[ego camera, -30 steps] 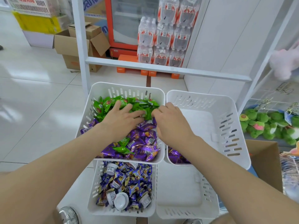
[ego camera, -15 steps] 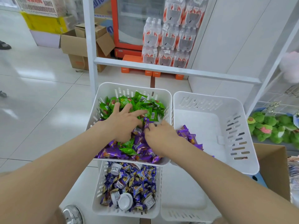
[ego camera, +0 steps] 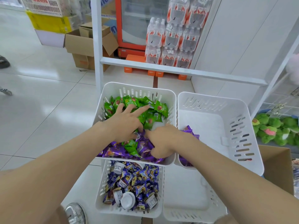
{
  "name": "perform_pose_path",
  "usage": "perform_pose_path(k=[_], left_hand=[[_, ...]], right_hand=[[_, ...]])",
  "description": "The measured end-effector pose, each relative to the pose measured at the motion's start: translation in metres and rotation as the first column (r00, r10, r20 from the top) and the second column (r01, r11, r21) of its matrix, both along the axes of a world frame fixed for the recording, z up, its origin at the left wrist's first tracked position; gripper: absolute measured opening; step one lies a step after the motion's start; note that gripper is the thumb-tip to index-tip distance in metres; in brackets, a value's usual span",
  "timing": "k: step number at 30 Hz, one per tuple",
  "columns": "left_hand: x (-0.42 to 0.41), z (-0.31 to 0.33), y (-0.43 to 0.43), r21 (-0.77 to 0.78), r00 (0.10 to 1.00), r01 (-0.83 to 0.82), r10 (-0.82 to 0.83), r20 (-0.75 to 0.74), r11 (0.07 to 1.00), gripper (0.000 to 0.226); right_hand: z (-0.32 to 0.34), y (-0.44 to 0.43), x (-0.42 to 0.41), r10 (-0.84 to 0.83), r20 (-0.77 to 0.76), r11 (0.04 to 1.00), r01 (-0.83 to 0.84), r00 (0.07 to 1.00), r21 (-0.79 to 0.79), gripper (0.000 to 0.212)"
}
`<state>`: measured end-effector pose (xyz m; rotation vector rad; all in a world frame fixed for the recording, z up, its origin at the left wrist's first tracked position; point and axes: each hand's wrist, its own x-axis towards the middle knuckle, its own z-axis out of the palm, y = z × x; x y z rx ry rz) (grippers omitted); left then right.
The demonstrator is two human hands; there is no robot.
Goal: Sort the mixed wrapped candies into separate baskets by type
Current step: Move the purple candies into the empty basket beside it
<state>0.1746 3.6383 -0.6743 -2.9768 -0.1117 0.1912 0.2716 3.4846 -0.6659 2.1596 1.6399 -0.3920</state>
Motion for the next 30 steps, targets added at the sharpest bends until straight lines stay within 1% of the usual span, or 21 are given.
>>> perform_pose_path(k=[2, 4, 7, 8, 9, 12, 15, 17, 20, 22, 25, 26, 28, 29, 30], left_hand=[[-0.003, -0.003, -0.002, 0.055, 0.998, 0.015, -0.018, 0.061, 0.998, 0.031], [-0.005, -0.005, -0.004, 0.092, 0.993, 0.03, -0.041, 0.114, 0.995, 0.031], [-0.007, -0.003, -0.005, 0.088, 0.992, 0.022, -0.032, 0.122, 0.996, 0.029], [-0.008, -0.002, -0.004, 0.09, 0.993, 0.012, -0.022, 0.116, 0.996, 0.03], [-0.008, -0.001, -0.003, 0.09, 0.994, 0.003, -0.012, 0.107, 0.996, 0.031], [-0.01, 0.0, 0.001, 0.081, 0.997, -0.017, 0.011, 0.076, 0.997, 0.035], [-0.011, 0.002, 0.001, 0.097, 0.995, -0.02, 0.01, 0.1, 0.995, 0.031], [-0.012, 0.003, 0.003, 0.087, 0.994, -0.018, 0.008, 0.113, 0.996, 0.028], [-0.013, 0.003, 0.003, 0.046, 0.995, -0.005, 0.0, 0.101, 0.999, 0.031], [-0.014, 0.002, 0.002, 0.0, 0.993, 0.014, -0.014, 0.117, 1.0, 0.023], [-0.015, 0.001, -0.001, -0.068, 0.989, 0.032, -0.021, 0.144, 0.997, 0.011], [-0.015, 0.002, -0.002, -0.082, 0.991, 0.027, -0.016, 0.133, 0.996, 0.014], [-0.014, 0.002, -0.005, -0.118, 0.99, 0.018, -0.002, 0.14, 0.993, 0.026], [-0.013, 0.001, -0.008, -0.157, 0.984, 0.009, 0.019, 0.175, 0.988, 0.03], [-0.012, 0.002, -0.011, -0.207, 0.975, -0.004, 0.05, 0.217, 0.978, 0.032]], right_hand=[[0.004, -0.002, 0.003, 0.014, -0.029, 1.0, -0.014, 0.999, 0.009, 0.046], [0.005, -0.002, 0.004, 0.035, -0.025, 0.999, -0.034, 0.999, 0.029, 0.056], [-0.002, -0.003, 0.003, 0.085, 0.042, 0.996, -0.087, 0.995, 0.031, 0.071], [-0.006, -0.002, 0.001, 0.103, 0.073, 0.994, -0.106, 0.992, 0.039, 0.073], [-0.009, -0.002, -0.001, 0.114, 0.096, 0.99, -0.121, 0.989, 0.068, 0.071], [-0.013, -0.001, -0.005, 0.147, 0.123, 0.974, -0.166, 0.981, 0.157, 0.054], [-0.011, -0.004, -0.002, 0.17, 0.128, 0.96, -0.194, 0.977, 0.2, 0.046], [-0.008, -0.007, 0.003, 0.152, 0.113, 0.941, -0.178, 0.982, 0.288, 0.043], [0.004, -0.012, 0.012, 0.099, 0.058, 0.892, -0.114, 0.993, 0.437, 0.041], [0.012, -0.016, 0.017, 0.052, 0.015, 0.833, -0.052, 0.999, 0.551, 0.036], [0.015, -0.025, 0.022, -0.067, -0.07, 0.709, 0.097, 0.995, 0.699, 0.032], [0.016, -0.029, 0.022, -0.109, -0.118, 0.647, 0.161, 0.987, 0.745, 0.032], [0.021, -0.038, 0.023, -0.187, -0.24, 0.49, 0.302, 0.953, 0.818, 0.034], [0.025, -0.045, 0.024, -0.23, -0.28, 0.42, 0.354, 0.932, 0.836, 0.036], [0.029, -0.052, 0.027, -0.278, -0.295, 0.376, 0.386, 0.914, 0.842, 0.039]])
